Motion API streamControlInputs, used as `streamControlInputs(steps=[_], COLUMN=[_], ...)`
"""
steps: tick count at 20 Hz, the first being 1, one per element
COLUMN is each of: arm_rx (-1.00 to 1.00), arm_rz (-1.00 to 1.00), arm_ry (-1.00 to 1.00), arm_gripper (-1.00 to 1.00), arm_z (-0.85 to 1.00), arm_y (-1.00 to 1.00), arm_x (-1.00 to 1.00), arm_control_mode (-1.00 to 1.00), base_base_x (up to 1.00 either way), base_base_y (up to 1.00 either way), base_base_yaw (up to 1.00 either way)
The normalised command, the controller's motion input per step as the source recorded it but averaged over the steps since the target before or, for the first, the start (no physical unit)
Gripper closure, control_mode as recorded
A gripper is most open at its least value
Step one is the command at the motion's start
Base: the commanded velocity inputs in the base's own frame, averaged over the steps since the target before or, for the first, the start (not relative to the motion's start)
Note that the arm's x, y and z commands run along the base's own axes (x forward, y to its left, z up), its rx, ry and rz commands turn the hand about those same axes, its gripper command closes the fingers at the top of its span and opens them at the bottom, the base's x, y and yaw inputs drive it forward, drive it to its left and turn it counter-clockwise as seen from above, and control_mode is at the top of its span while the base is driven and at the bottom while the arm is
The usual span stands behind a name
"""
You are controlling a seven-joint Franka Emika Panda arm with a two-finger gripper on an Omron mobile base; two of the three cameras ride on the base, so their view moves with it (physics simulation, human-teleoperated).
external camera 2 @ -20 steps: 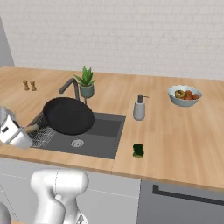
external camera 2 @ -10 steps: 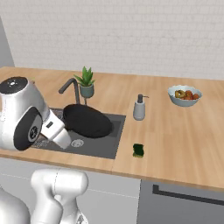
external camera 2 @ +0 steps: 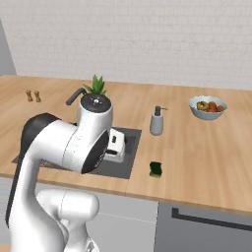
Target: Pick the pan and sponge and place them into the sink. Then turn on the water.
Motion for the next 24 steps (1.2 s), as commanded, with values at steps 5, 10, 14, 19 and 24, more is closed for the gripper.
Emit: streamControlInputs(steps=[5,10,14,19,24], arm_rx=[-0.14,-0.1,-0.03,-0.01,0.0], arm_rz=[0.68,0.53,0.28,0.06,0.0], arm_ry=[0.07,0.0,-0.11,-0.18,-0.09], arm_gripper=[1.0,1.0,1.0,1.0,1.0], arm_z=[-0.42,-0.47,-0.45,-0.41,-0.37], arm_y=[-0.44,-0.22,-0.01,0.01,0.15], arm_x=[0.63,0.69,0.58,0.49,0.56], arm_control_mode=[-1.0,-1.0,-1.0,-1.0,-1.0], base_base_x=[0.0,0.0,0.0,0.0,0.0], base_base_y=[0.0,0.0,0.0,0.0,0.0], base_base_yaw=[0.0,0.0,0.0,0.0,0.0])
